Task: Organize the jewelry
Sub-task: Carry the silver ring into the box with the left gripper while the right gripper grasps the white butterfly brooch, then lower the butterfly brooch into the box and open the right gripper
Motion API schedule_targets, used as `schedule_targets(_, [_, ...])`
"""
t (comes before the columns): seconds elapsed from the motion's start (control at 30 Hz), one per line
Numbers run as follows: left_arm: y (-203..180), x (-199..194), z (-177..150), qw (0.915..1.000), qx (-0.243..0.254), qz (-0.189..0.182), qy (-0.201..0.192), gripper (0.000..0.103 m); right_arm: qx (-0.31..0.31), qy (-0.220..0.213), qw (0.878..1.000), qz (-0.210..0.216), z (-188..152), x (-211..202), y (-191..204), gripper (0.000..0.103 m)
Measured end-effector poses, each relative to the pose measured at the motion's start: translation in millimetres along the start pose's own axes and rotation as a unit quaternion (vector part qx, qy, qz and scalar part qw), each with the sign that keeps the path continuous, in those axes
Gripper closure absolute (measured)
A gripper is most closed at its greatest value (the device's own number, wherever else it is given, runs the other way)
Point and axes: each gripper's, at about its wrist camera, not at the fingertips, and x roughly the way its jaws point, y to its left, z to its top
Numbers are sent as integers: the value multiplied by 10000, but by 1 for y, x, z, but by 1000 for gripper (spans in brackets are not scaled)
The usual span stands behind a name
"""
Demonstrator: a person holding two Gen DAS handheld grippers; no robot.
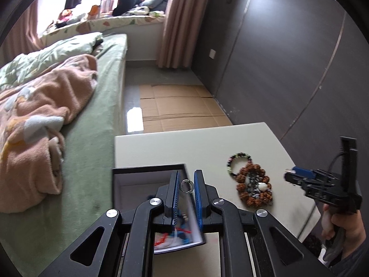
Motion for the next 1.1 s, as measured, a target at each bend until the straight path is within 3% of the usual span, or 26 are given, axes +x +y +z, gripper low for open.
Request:
schedule_targets(0.43, [37, 21, -3, 9964, -535, 572, 336, 90, 14, -398, 9976, 573, 11, -18, 50, 60])
schedule_targets(0.63, [54, 25, 1, 9925, -963, 621, 420, 89, -29, -370, 9958, 840, 15, -12, 73, 60])
schedule_targets(0.7, [57, 22, 1, 9912, -1075, 668, 395, 81, -30, -371, 9949, 941, 16, -11, 80, 60])
schedule_targets(0.77, [60, 17, 1, 9910, -1180, 559, 305, 41, -61, -363, 9937, 1056, 17, -8, 90, 60])
schedule_targets(0.8, [61, 13, 1, 9910, -1209, 534, 229, 33, -78, -365, 9933, 1093, 18, -7, 94, 60])
schedule_targets(0.83, [60, 9, 3, 9911, -1214, 530, 142, 29, -99, -365, 9928, 1138, 18, -5, 100, 60])
schedule_targets(1.1, [67, -17, 5, 9878, -1391, 676, -160, 29, -151, -384, 9865, 1585, 22, 2, 133, 60])
